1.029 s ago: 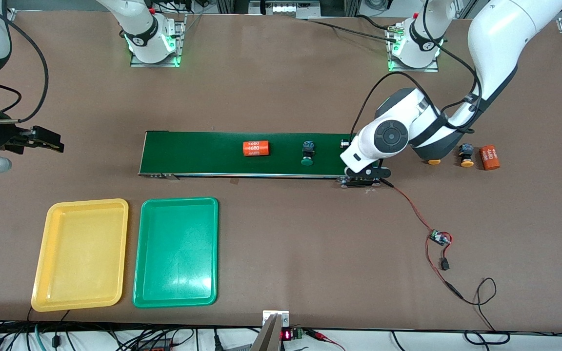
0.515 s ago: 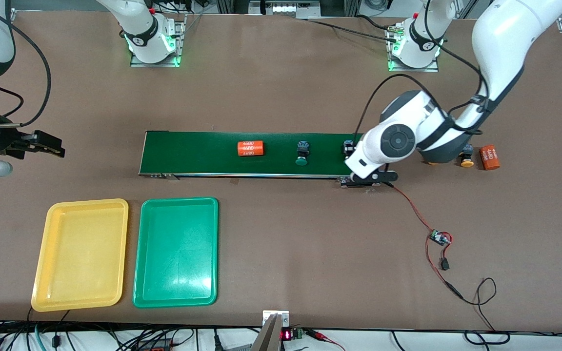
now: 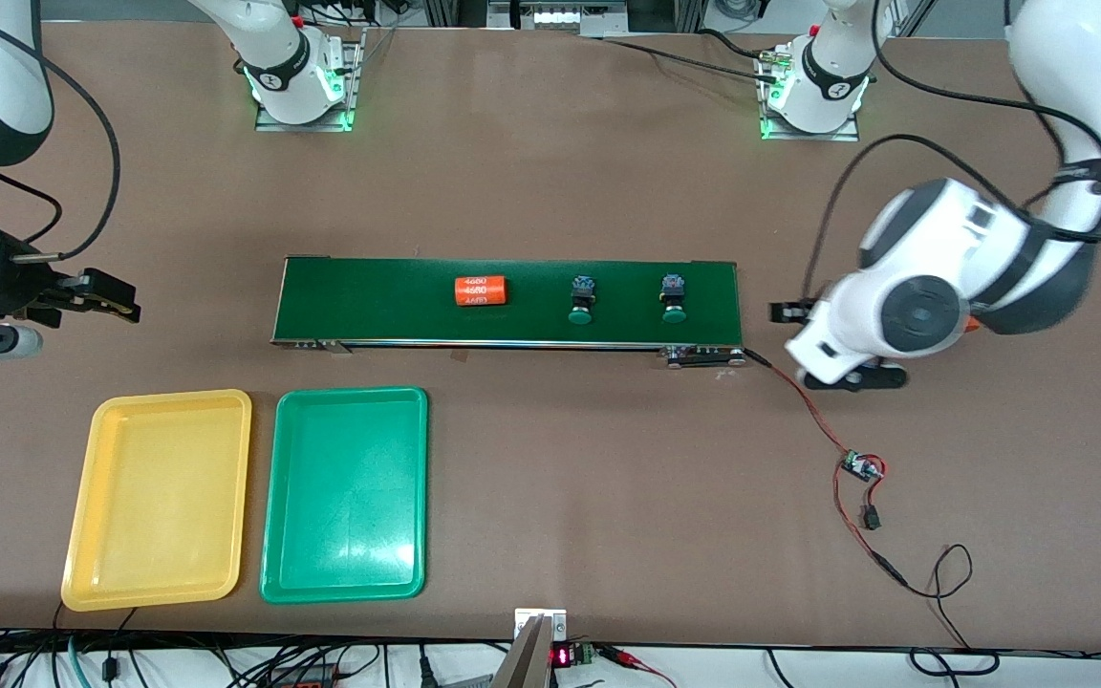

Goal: Sort buttons by color to trays
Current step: 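Place the second green button on the conveyor belt with the left gripper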

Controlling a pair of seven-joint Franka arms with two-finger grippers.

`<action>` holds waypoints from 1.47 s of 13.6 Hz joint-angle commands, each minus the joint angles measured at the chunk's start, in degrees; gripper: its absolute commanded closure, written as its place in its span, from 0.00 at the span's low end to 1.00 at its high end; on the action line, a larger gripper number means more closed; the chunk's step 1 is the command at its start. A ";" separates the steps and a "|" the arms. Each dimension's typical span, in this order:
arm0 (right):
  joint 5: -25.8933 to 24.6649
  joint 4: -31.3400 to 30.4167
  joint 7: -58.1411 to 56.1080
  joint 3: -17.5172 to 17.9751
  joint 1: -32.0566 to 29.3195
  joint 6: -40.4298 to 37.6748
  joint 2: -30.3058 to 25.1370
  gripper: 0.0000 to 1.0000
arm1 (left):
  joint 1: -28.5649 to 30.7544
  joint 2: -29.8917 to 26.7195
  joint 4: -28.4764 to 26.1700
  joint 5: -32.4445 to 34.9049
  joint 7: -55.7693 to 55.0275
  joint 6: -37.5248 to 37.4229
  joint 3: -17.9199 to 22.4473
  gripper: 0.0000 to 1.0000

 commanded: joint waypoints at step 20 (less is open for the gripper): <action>1.62 -0.23 3.12 0.05 3.86 0.77 4.08 0.00 | -10.33 -18.03 -39.47 -9.15 42.48 54.92 55.34 0.00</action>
